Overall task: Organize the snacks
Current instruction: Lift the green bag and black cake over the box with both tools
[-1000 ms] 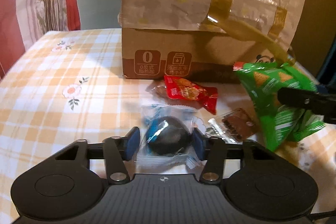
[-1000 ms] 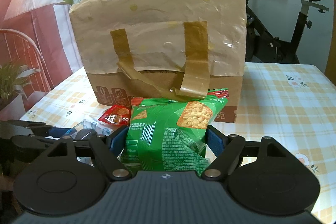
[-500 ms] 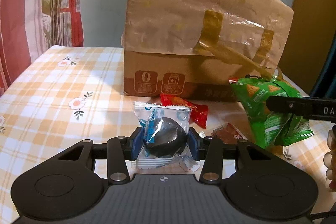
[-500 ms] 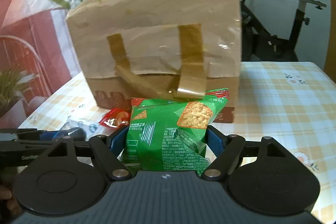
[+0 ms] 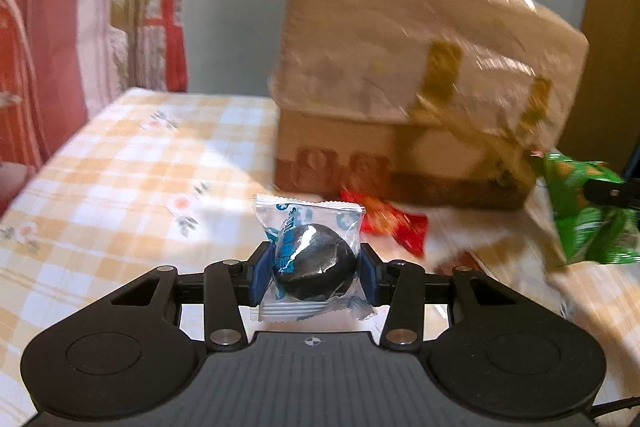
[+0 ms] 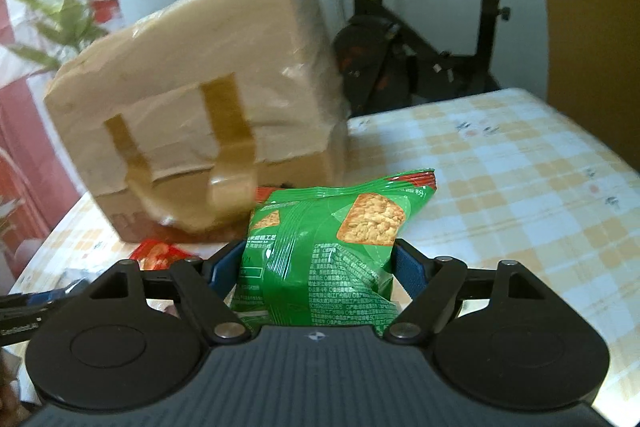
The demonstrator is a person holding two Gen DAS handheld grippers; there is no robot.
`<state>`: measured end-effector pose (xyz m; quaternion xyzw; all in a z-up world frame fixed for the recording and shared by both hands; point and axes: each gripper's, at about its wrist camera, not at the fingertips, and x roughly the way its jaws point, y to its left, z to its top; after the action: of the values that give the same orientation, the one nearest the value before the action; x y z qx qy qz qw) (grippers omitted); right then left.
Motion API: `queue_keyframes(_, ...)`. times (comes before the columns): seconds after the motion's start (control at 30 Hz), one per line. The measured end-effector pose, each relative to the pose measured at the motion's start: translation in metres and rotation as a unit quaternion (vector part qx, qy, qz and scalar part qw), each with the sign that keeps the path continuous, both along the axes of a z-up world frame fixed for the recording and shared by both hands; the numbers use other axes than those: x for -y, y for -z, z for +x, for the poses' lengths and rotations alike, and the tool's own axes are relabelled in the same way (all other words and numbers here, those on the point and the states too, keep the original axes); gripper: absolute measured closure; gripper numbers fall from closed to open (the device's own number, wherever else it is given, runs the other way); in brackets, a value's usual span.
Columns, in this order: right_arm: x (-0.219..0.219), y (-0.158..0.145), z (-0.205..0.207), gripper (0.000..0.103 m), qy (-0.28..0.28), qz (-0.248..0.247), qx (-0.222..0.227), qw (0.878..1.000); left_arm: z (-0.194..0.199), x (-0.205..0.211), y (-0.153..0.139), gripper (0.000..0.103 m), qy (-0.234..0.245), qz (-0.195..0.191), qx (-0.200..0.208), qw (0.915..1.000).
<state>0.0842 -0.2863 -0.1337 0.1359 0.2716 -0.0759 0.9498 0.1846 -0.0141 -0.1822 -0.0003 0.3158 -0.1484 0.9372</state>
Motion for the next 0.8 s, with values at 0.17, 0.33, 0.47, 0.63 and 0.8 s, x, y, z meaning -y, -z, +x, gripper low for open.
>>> queue_keyframes(0.17, 0.013, -0.032, -0.008, 0.024, 0.022, -0.055, 0.057, 0.997, 0.013, -0.022, -0.034, 0.056, -0.027, 0.001, 0.037, 0.9989)
queue_keyframes(0.33, 0.019, -0.067, -0.007, 0.025, 0.022, -0.109, 0.1, 0.989, 0.025, -0.039, -0.078, 0.056, -0.039, -0.019, 0.08, 0.9958)
queue_keyframes(0.47, 0.021, -0.086, -0.006, 0.025, 0.023, -0.109, 0.127, 0.986, 0.03, -0.035, -0.108, 0.056, -0.028, -0.022, 0.119, 0.9922)
queue_keyframes(0.63, 0.021, -0.091, -0.007, 0.026, 0.017, -0.104, 0.135, 0.985, 0.028, -0.022, -0.119, 0.056, -0.008, -0.043, 0.133, 0.9902)
queue_keyframes(0.8, 0.024, -0.087, -0.012, 0.028, 0.016, -0.081, 0.123, 0.989, 0.024, -0.015, -0.103, 0.056, 0.013, -0.051, 0.108, 0.9928)
